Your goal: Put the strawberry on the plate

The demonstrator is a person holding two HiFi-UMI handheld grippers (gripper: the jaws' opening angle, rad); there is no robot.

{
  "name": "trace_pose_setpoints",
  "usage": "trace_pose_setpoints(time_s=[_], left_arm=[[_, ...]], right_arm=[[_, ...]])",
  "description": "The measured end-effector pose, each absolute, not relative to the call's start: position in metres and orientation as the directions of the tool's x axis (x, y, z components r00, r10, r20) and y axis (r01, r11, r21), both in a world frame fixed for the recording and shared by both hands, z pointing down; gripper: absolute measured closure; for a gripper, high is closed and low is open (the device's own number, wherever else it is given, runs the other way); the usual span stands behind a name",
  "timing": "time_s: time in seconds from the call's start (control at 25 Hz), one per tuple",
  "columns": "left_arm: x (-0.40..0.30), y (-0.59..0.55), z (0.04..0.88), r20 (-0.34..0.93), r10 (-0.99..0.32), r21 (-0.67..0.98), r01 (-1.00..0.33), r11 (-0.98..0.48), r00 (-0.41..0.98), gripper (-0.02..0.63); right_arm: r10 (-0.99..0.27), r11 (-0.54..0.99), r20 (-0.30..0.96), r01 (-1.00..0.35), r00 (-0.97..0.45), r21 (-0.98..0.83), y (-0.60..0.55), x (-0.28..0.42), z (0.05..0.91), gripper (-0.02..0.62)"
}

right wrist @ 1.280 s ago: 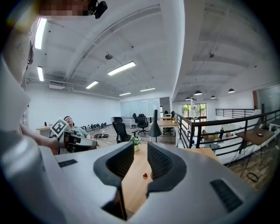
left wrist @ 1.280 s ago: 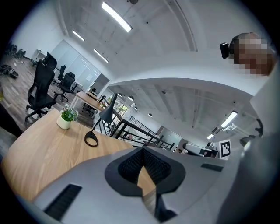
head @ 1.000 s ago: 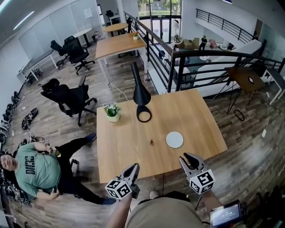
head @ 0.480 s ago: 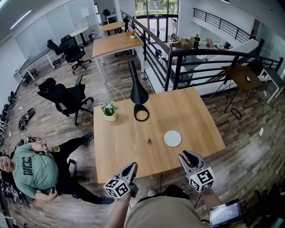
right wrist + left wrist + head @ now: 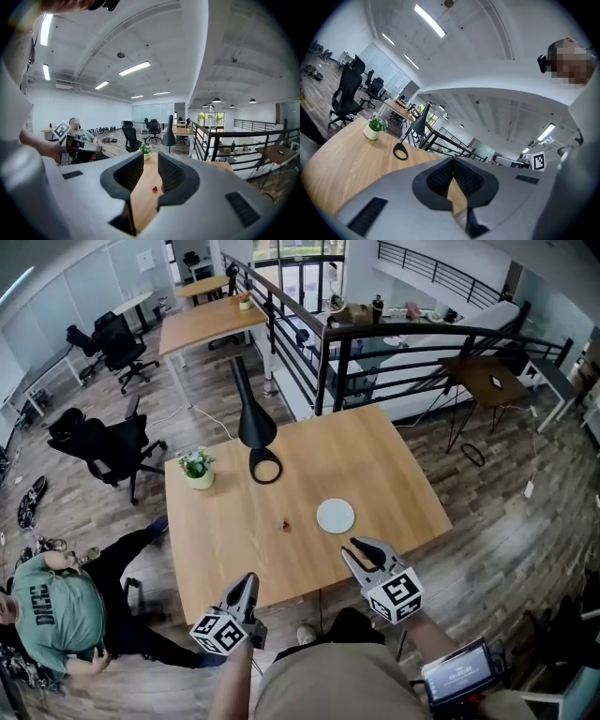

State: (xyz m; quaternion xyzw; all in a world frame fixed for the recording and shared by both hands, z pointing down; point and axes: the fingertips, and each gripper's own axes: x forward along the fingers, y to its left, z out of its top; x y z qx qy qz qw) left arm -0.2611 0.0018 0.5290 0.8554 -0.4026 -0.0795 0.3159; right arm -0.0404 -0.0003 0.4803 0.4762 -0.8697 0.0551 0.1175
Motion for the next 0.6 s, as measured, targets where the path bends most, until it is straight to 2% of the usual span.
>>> trace_pose_setpoints(time_s=[0.6], left_arm=[[-0.237, -0.056, 0.546, 0.192, -0.762, 0.593, -0.692, -0.412, 0.619, 0.601]], right_arm=[[-0.712, 0.654, 0.337, -0.756, -0.615, 0.002, -0.068, -0.052, 0.517, 0.515]])
